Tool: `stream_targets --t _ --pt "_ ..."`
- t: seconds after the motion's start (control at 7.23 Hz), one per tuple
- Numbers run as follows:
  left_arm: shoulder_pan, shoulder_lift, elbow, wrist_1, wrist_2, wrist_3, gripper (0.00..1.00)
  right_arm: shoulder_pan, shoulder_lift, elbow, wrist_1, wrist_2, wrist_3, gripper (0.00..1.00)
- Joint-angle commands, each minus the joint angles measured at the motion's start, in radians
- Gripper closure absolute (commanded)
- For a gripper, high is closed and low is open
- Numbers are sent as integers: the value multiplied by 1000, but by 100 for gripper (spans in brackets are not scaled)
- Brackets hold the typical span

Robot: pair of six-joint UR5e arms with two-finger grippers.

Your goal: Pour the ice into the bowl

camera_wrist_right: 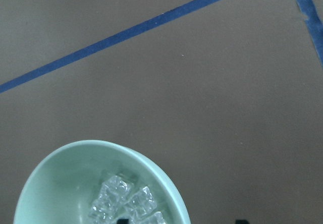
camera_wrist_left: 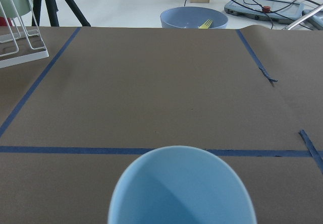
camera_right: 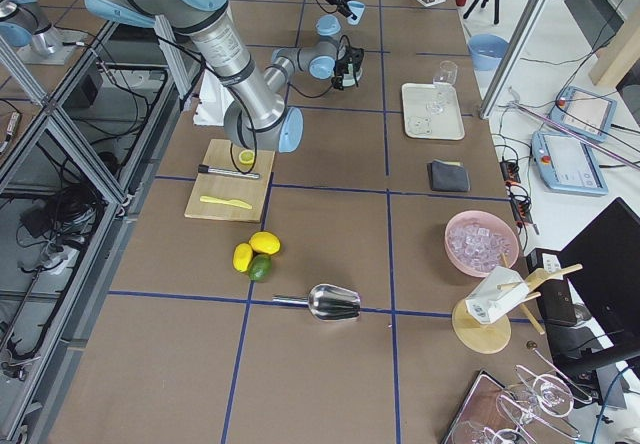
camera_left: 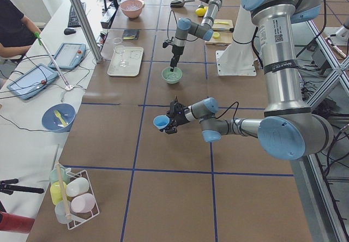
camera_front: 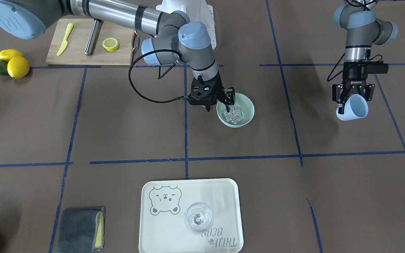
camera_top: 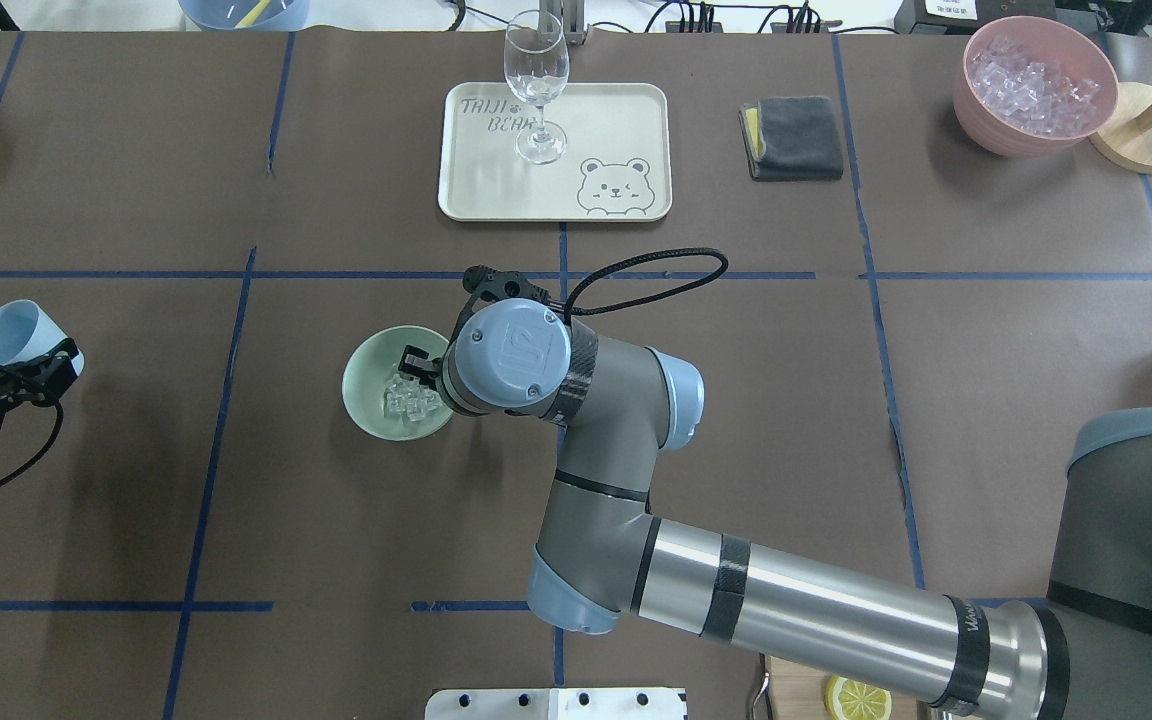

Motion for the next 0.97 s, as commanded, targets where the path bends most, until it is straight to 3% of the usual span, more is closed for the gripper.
stream_targets --t 0.0,0.42,0.83 --pt "0 3 0 0 2 0 100 -5 1 -4 0 0 -1 100" --pt "0 6 9 0 119 -1 100 1 1 22 5 2 -16 100" --pt "46 2 41 6 180 -85 100 47 -6 60 -2 39 -13 100"
